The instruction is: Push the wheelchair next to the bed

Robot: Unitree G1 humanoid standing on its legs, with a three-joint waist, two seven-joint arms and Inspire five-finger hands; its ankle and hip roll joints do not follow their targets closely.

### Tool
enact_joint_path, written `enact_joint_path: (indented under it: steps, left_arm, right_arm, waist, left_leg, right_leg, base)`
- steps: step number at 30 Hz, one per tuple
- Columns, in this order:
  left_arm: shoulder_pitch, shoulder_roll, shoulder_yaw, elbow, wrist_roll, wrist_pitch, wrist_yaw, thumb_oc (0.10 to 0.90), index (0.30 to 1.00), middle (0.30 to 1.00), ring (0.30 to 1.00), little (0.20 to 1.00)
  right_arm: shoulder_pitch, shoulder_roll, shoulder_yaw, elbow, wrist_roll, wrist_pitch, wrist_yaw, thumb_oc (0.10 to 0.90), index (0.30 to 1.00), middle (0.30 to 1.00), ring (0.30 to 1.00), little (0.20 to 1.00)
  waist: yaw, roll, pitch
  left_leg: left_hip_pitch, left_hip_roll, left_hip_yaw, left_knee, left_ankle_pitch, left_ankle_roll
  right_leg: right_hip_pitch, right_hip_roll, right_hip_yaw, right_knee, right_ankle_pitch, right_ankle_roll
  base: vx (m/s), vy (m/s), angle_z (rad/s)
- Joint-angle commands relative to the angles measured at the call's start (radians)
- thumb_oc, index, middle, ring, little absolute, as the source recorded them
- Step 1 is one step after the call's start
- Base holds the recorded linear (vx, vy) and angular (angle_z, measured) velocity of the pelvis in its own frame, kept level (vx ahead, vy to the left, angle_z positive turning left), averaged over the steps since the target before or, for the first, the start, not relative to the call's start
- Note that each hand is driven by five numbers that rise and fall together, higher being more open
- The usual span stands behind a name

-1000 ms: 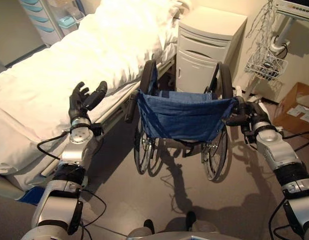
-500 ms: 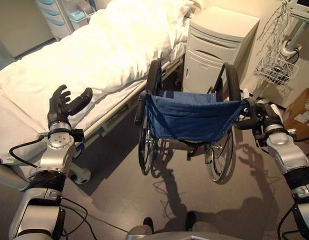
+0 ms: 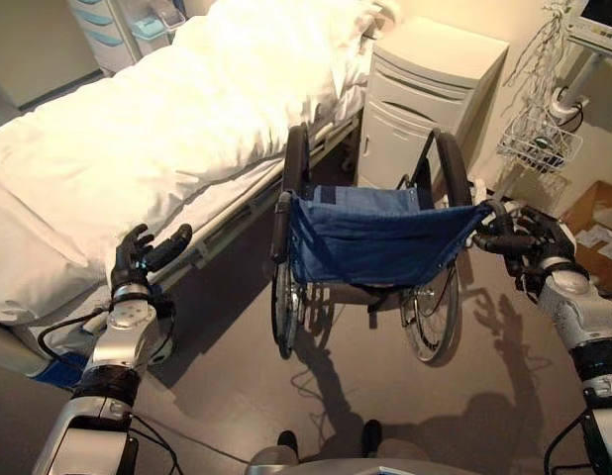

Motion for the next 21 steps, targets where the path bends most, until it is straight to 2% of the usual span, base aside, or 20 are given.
enact_joint_path:
  steps: [1,3,4,8,11,14,16,21]
  left_arm:
    - [-0.057,0.039,0.021,0.008,0.013,-0.110,0.015,0.800,0.900,0.900,0.900,0.900]
    - [-0.058,0.030,0.014,0.008,0.015,-0.108,0.019,0.800,0.900,0.900,0.900,0.900]
    - [-0.056,0.025,0.011,0.008,0.016,-0.108,0.021,0.800,0.900,0.900,0.900,0.900]
    - [-0.042,0.000,0.002,0.005,0.020,-0.105,0.032,0.800,0.900,0.900,0.900,0.900]
    - [-0.024,-0.015,0.004,0.001,0.027,-0.105,0.032,0.800,0.900,0.900,0.900,0.900]
    - [0.003,-0.033,0.019,-0.001,0.035,-0.109,0.026,0.800,0.900,0.900,0.900,0.900]
    - [0.027,-0.045,0.036,0.008,0.048,-0.113,0.008,0.800,0.900,0.900,0.900,0.900]
    - [0.068,-0.064,0.068,0.035,0.063,-0.129,-0.023,0.800,0.900,0.900,0.900,0.900]
  right_arm:
    - [-0.019,-0.084,-0.123,0.067,0.140,-0.167,-0.121,0.800,0.900,0.900,0.900,0.900]
    - [-0.014,-0.044,-0.140,0.055,0.208,-0.203,-0.141,0.800,0.900,0.900,0.900,0.900]
    - [-0.004,-0.019,-0.147,0.045,0.264,-0.242,-0.150,0.800,0.900,0.900,0.900,0.900]
    - [0.011,0.055,-0.162,-0.011,0.326,-0.296,-0.168,0.800,0.900,0.900,0.900,0.900]
    - [0.021,0.094,-0.160,-0.071,0.384,-0.332,-0.121,0.800,0.900,0.900,0.900,0.900]
    - [0.045,0.134,-0.162,-0.156,0.476,-0.362,0.031,0.800,0.900,0.900,0.900,0.900]
    - [0.063,0.160,-0.154,-0.239,0.491,-0.389,0.142,0.800,0.900,0.900,0.900,0.900]
    - [0.081,0.188,-0.180,-0.348,0.581,-0.430,0.285,0.800,0.900,0.900,0.900,0.900]
  waist:
    - [-0.014,0.011,-0.100]
    - [-0.014,0.012,-0.101]
    - [-0.015,0.012,-0.100]
    - [-0.016,0.016,-0.099]
    - [-0.016,0.019,-0.099]
    - [-0.019,0.020,-0.101]
    - [-0.021,0.021,-0.102]
    - [-0.026,0.019,-0.107]
  left_leg:
    - [-0.031,-0.078,0.025,0.029,-0.089,0.028]
    - [-0.032,-0.079,0.026,0.030,-0.091,0.029]
    - [-0.032,-0.079,0.028,0.030,-0.091,0.030]
    - [-0.034,-0.081,0.029,0.032,-0.093,0.034]
    - [-0.034,-0.082,0.031,0.032,-0.092,0.035]
    - [-0.034,-0.081,0.035,0.030,-0.091,0.035]
    - [-0.034,-0.081,0.039,0.031,-0.091,0.036]
    - [-0.035,-0.078,0.045,0.031,-0.093,0.034]
  right_leg:
    - [-0.014,0.007,-0.008,0.112,-0.096,0.033]
    - [-0.016,0.006,-0.008,0.112,-0.095,0.034]
    - [-0.018,0.006,-0.007,0.112,-0.095,0.034]
    - [-0.022,0.006,-0.004,0.112,-0.094,0.035]
    - [-0.024,0.006,-0.003,0.112,-0.092,0.035]
    - [-0.024,0.006,-0.002,0.110,-0.091,0.035]
    - [-0.025,0.004,-0.003,0.110,-0.092,0.035]
    - [-0.027,0.003,-0.003,0.109,-0.094,0.036]
  base:
    - [0.00,0.000,0.00]
    - [0.00,0.000,0.00]
    - [0.00,0.000,0.00]
    - [0.00,0.000,0.00]
    - [0.00,0.000,0.00]
    - [0.00,0.009,-0.04]
    - [0.00,0.008,-0.09]
    - [0.00,-0.002,-0.06]
